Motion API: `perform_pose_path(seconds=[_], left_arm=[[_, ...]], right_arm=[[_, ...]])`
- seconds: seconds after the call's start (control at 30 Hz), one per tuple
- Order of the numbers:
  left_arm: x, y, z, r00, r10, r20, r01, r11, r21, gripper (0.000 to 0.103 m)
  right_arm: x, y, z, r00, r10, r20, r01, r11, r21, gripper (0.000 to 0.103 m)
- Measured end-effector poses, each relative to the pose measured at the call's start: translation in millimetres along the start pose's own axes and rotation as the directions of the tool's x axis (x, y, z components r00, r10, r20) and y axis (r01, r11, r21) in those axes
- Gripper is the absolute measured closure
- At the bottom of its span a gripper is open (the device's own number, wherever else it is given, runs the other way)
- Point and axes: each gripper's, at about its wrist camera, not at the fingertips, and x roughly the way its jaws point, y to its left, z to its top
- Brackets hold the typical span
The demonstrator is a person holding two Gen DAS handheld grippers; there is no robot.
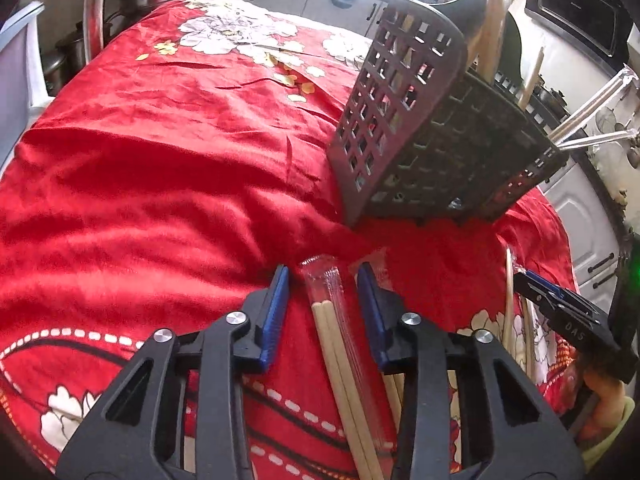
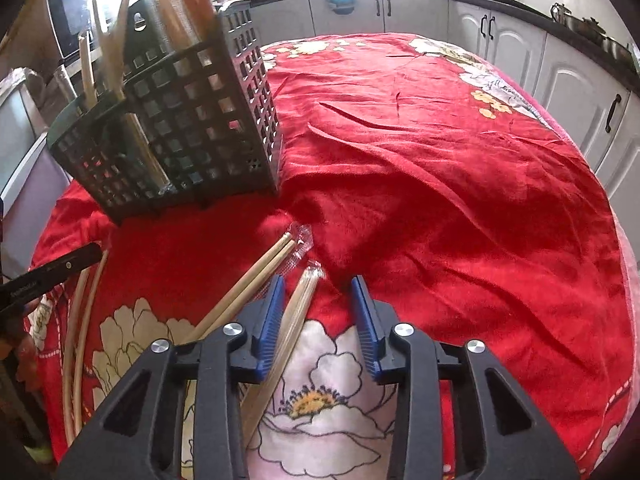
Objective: Organize utensils
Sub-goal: 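Close the left tool on a chopstick pack while the right tool grasps another pack, then lift both held packs and carry them over the black caddy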
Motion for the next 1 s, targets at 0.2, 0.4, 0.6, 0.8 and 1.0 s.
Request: perform_pose_path(seconds=[0.2, 0.4, 0.6, 0.8, 1.0], left_arm=[[1, 6, 2, 1.0, 0.001, 0.006, -0.001, 1.0, -0.014, 0.09], [-4, 16, 3, 0.999, -0.05, 0.014, 0.051, 0.996, -0.068, 0.098], [-27, 17, 3, 0.991, -0.105, 0.077, 0.111, 0.99, -0.085, 0.099], [-56, 8, 5, 0.981, -0.135, 0.142, 0.143, 0.988, -0.053, 0.1], [-91, 1, 7, 0.961, -0.176, 0.215, 0.186, 0.982, -0.025, 0.1]], right_arm=[[4, -9, 6, 0.999, 0.051, -0.007, -0.05, 0.998, 0.046, 0.086], [-4, -22, 6, 0.984, 0.17, 0.043, -0.174, 0.975, 0.136, 0.094], [-35, -5, 8, 0.961, 0.244, 0.128, -0.256, 0.962, 0.092, 0.095], [-70, 20, 11, 0.94, 0.288, 0.185, -0.296, 0.955, 0.019, 0.096], [-103, 43, 13, 0.915, 0.329, 0.235, -0.326, 0.944, -0.052, 0.097]])
